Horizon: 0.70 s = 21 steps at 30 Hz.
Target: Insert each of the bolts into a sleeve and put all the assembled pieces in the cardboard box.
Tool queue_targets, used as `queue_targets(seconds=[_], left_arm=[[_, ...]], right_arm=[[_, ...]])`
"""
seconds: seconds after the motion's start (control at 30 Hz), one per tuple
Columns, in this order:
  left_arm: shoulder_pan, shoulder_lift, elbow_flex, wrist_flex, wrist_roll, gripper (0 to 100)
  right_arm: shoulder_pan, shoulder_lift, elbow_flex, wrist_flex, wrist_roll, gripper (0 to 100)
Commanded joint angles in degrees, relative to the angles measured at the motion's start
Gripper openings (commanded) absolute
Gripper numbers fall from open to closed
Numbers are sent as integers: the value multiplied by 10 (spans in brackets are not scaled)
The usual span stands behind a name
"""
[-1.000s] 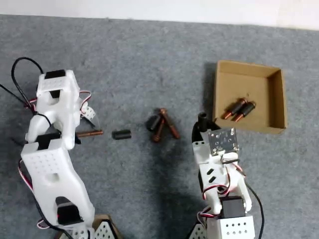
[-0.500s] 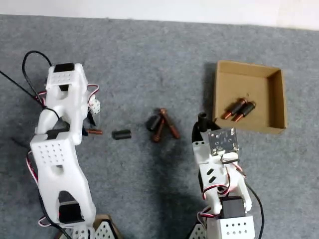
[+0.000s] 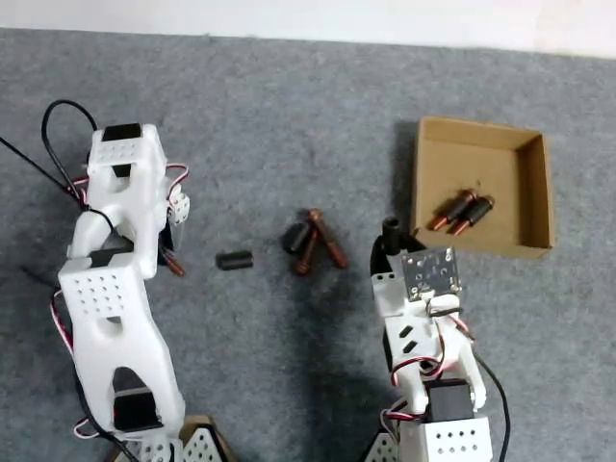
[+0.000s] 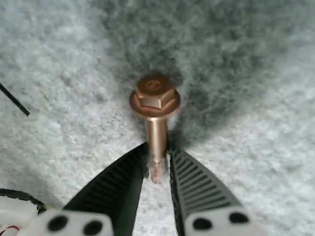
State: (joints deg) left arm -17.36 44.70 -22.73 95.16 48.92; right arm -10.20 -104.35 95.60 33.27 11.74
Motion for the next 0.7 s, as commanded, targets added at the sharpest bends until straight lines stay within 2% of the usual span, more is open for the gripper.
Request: queue_targets(seconds=[0.0,0.13,0.33,0.67], left_arm=[[-17,3,-25,-1,-15,4],[-16,-7,-98,15,-49,4],[-20,-93,-160,36,-76,4],[-21,-342,-111,41,-125,4]], right_arm=[[7,-9,29,-18,8,5],[7,-9,29,-18,8,5],[7,-9,29,-18,8,5],[7,-9,29,-18,8,5]])
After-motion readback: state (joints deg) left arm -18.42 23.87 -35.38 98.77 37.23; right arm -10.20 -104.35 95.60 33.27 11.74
